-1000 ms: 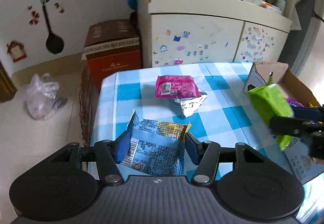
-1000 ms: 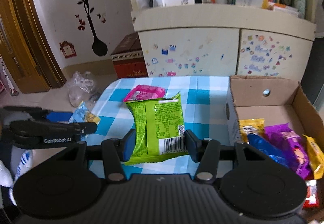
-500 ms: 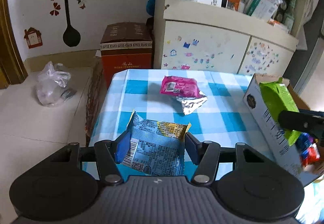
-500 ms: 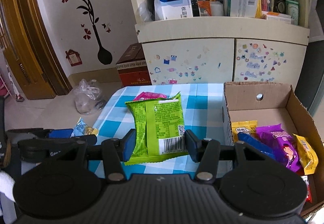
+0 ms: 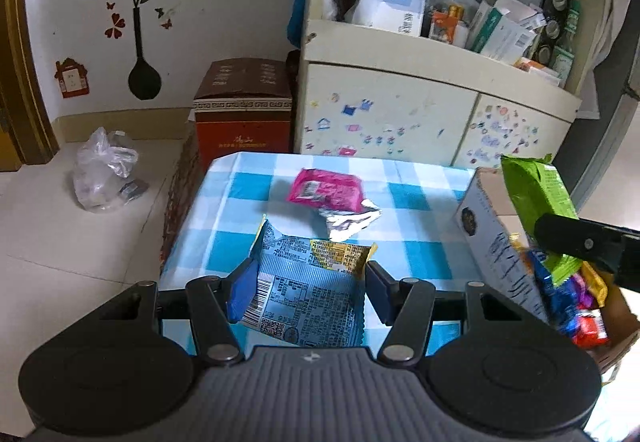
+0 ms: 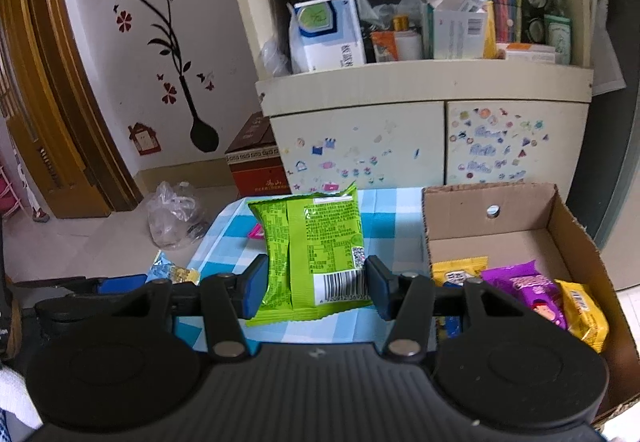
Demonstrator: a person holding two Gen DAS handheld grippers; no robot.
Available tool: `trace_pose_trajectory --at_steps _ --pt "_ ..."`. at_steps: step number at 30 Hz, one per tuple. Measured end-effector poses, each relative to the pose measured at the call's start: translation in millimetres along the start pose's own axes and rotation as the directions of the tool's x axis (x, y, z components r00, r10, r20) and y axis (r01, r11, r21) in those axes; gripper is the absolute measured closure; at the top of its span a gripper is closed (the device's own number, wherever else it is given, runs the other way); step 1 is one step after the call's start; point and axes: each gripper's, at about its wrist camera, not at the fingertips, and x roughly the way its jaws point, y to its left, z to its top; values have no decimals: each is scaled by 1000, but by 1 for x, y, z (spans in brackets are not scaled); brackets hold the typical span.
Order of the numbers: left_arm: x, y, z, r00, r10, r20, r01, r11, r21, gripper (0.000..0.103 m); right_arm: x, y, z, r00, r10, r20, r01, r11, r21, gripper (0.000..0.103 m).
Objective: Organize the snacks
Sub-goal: 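Carry the green and light-blue packets with both grippers over the cardboard box, then open both grippers over the box, dropping both packets inside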
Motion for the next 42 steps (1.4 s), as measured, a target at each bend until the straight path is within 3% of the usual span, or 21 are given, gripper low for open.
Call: trace_pose_trajectory --at_steps 13,22,32,42 --pt "-16 -59 18 993 -115 38 114 993 30 40 -36 -43 20 997 -21 71 16 998 64 50" --pt "-15 -112 20 980 -200 24 197 976 88 40 -62 -86 28 990 -78 117 62 989 137 50" --pt "-4 -167 22 960 -279 -6 277 952 127 39 -82 -147 27 975 -158 153 101 940 327 50" --pt "18 -200 24 956 -292 -32 294 944 151 39 -68 -171 18 977 -179 113 116 899 423 50"
